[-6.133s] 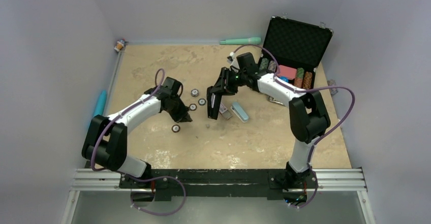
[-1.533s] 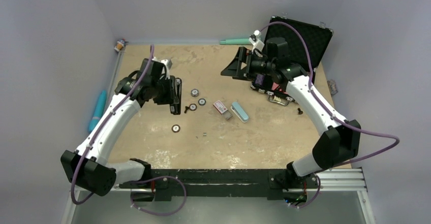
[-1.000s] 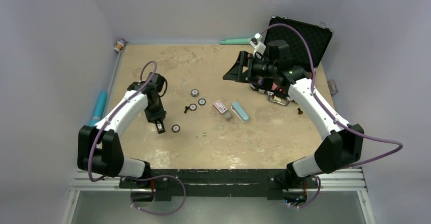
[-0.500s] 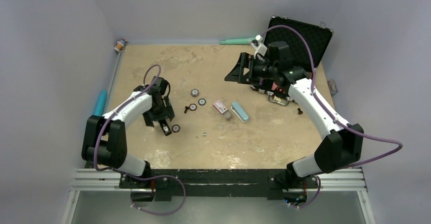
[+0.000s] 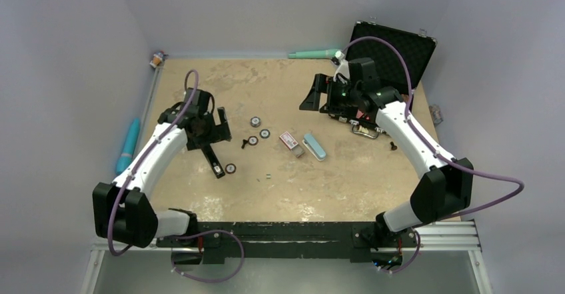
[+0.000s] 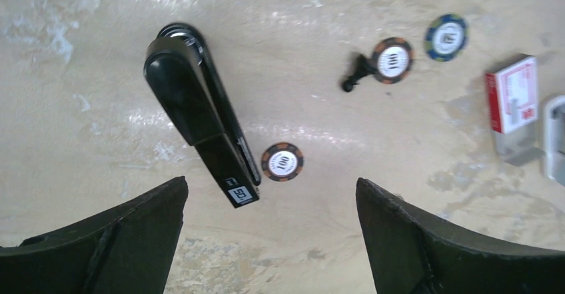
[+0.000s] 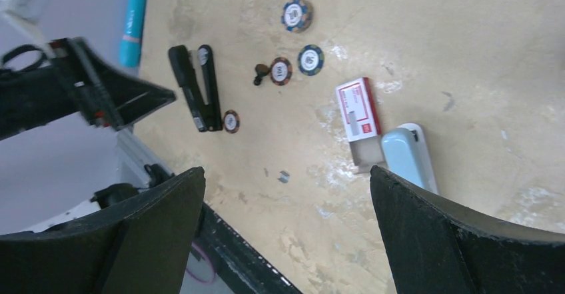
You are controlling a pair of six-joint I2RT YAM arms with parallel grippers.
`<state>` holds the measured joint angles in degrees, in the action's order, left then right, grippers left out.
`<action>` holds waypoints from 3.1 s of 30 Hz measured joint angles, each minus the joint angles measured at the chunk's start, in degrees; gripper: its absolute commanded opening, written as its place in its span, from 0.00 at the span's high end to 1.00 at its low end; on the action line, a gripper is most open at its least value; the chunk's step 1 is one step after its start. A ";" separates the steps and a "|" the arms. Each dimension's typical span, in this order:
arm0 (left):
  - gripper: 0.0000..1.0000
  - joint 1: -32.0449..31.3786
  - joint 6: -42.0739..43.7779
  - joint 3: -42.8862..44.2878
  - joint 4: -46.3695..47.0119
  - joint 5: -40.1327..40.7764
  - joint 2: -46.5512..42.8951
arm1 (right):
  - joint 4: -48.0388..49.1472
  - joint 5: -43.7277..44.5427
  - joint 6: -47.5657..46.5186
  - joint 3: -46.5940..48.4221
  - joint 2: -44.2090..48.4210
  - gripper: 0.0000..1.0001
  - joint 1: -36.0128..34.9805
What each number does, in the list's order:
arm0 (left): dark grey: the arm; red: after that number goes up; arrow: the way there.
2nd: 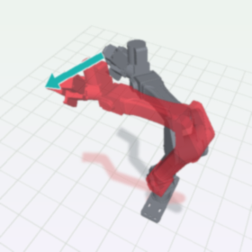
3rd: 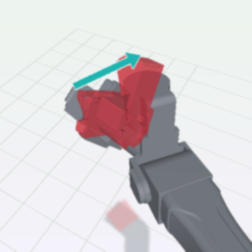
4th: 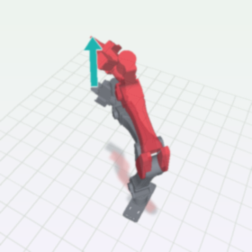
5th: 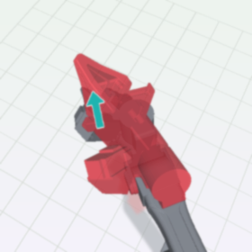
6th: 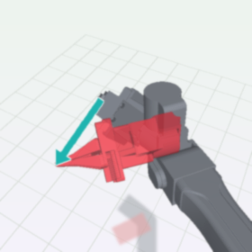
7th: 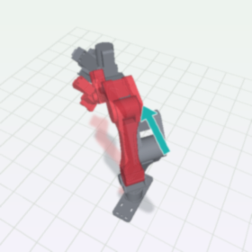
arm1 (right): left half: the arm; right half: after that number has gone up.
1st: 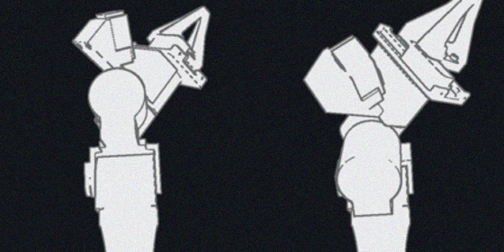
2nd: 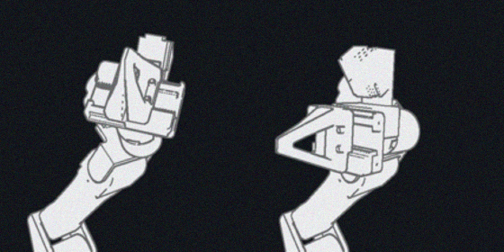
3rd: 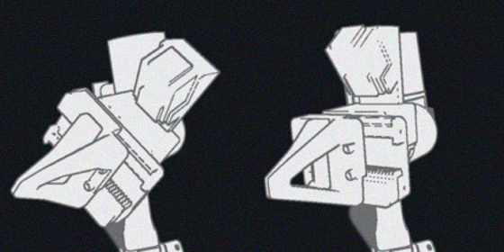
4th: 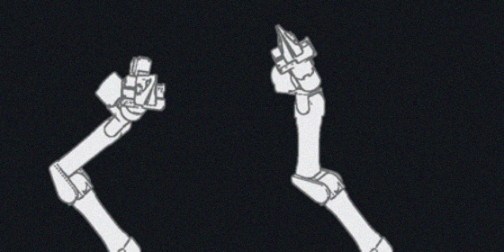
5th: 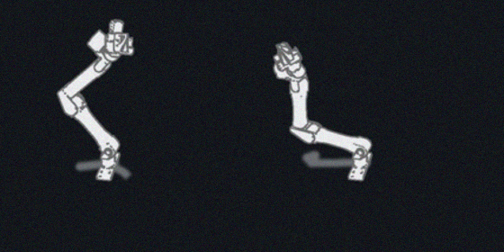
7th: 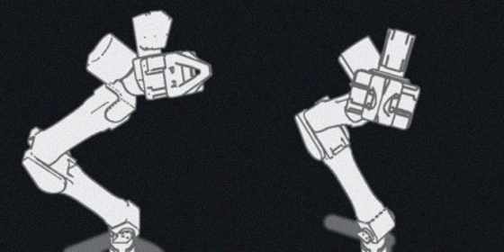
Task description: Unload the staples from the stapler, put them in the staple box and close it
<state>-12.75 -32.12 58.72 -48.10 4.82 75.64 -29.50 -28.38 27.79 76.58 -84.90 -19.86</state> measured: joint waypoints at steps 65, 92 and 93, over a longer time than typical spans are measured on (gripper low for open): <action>0.04 -5.07 5.62 -8.02 -8.31 -8.07 -26.32 | -0.46 18.88 -2.49 -11.82 0.63 1.00 -7.30; 0.00 -5.29 8.81 -8.44 -4.98 -13.57 -29.73 | 7.17 6.01 11.21 -16.41 18.64 1.00 -9.38; 0.00 -5.29 8.94 -8.76 -4.28 -14.47 -29.73 | 8.70 5.11 12.44 -17.18 19.39 1.00 -9.38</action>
<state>-18.04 -23.18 49.95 -52.38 -9.65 45.91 -20.80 -23.27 40.23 59.40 -65.52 -29.23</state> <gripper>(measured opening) 0.997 0.335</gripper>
